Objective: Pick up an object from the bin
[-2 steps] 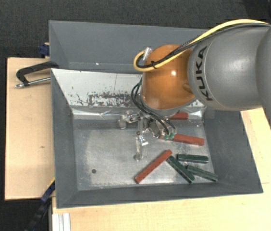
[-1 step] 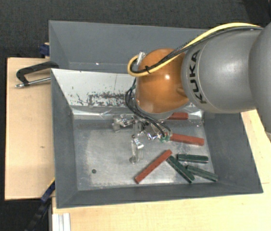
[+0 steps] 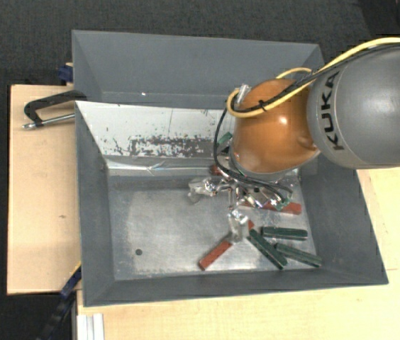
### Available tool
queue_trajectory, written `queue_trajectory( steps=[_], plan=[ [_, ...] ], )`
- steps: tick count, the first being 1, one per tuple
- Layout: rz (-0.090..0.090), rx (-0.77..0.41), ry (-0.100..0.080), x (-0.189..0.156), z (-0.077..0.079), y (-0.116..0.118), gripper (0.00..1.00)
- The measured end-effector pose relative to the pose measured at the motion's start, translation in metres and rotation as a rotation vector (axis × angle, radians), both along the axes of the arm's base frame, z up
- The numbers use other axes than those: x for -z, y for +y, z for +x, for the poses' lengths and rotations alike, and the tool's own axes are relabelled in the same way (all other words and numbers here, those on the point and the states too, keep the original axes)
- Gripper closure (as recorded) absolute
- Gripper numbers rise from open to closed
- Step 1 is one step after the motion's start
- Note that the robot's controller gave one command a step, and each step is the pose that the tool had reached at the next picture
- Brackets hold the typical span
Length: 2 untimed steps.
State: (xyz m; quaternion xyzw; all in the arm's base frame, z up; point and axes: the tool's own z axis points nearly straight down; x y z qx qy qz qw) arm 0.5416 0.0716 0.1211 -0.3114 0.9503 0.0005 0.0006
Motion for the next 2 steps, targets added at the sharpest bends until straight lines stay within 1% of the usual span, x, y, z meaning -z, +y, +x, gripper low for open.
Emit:
queue_trajectory(
  steps=[1,2],
  plan=[
    [-0.002,-0.145,-0.002,0.02,-0.01,-0.017,0.0],
    [-0.003,-0.384,0.001,0.049,-0.024,-0.011,1.0]
  ],
)
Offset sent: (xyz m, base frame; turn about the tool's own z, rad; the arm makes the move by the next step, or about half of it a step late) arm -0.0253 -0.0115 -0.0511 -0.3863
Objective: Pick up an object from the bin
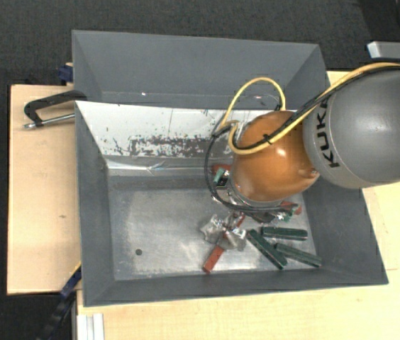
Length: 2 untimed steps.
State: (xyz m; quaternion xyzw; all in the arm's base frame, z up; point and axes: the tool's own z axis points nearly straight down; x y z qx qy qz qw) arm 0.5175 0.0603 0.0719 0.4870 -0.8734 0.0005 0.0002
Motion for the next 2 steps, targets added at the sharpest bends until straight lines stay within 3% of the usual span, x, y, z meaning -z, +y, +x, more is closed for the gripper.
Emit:
queue_trajectory(
  steps=[2],
  plan=[
    [0.001,0.001,0.0,0.0,0.0,0.0,1.0]
  ],
)
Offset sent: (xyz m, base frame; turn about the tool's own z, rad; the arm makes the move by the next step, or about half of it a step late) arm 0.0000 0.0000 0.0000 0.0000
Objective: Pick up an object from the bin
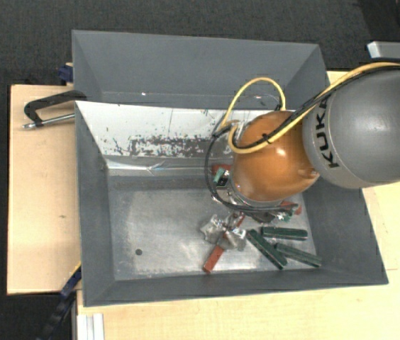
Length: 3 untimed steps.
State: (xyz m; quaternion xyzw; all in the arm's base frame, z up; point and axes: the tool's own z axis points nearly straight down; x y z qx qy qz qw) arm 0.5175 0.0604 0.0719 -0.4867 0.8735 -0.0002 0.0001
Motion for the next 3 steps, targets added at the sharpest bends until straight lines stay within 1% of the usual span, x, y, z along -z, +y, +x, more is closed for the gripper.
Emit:
queue_trajectory(
  steps=[1,2,3],
  plan=[
    [0.0,0.0,0.0,0.0,0.0,0.0,1.0],
    [0.003,-0.023,0.004,-0.039,-0.004,0.003,1.0],
    [0.002,-0.042,-0.001,-0.069,-0.008,0.006,0.0]
  ],
)
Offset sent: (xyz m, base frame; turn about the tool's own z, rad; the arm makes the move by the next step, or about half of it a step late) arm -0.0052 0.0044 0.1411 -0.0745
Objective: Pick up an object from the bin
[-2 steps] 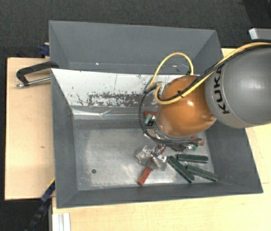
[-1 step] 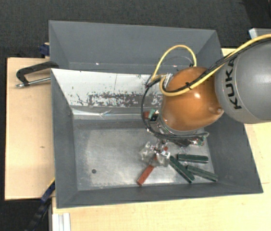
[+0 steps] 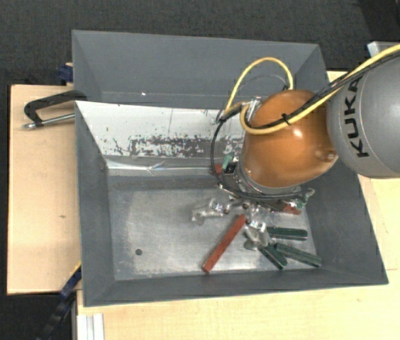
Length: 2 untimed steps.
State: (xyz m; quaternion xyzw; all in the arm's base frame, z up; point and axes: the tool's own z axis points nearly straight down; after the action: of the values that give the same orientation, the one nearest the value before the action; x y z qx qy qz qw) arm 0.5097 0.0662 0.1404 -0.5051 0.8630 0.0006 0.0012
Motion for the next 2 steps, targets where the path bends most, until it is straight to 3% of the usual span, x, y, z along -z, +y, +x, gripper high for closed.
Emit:
queue_trajectory(
  steps=[1,2],
  plan=[
    [0.0,-0.007,0.001,0.014,-0.003,0.001,0.0],
    [0.0,-0.292,-0.005,0.069,-0.001,-0.021,1.0]
  ],
)
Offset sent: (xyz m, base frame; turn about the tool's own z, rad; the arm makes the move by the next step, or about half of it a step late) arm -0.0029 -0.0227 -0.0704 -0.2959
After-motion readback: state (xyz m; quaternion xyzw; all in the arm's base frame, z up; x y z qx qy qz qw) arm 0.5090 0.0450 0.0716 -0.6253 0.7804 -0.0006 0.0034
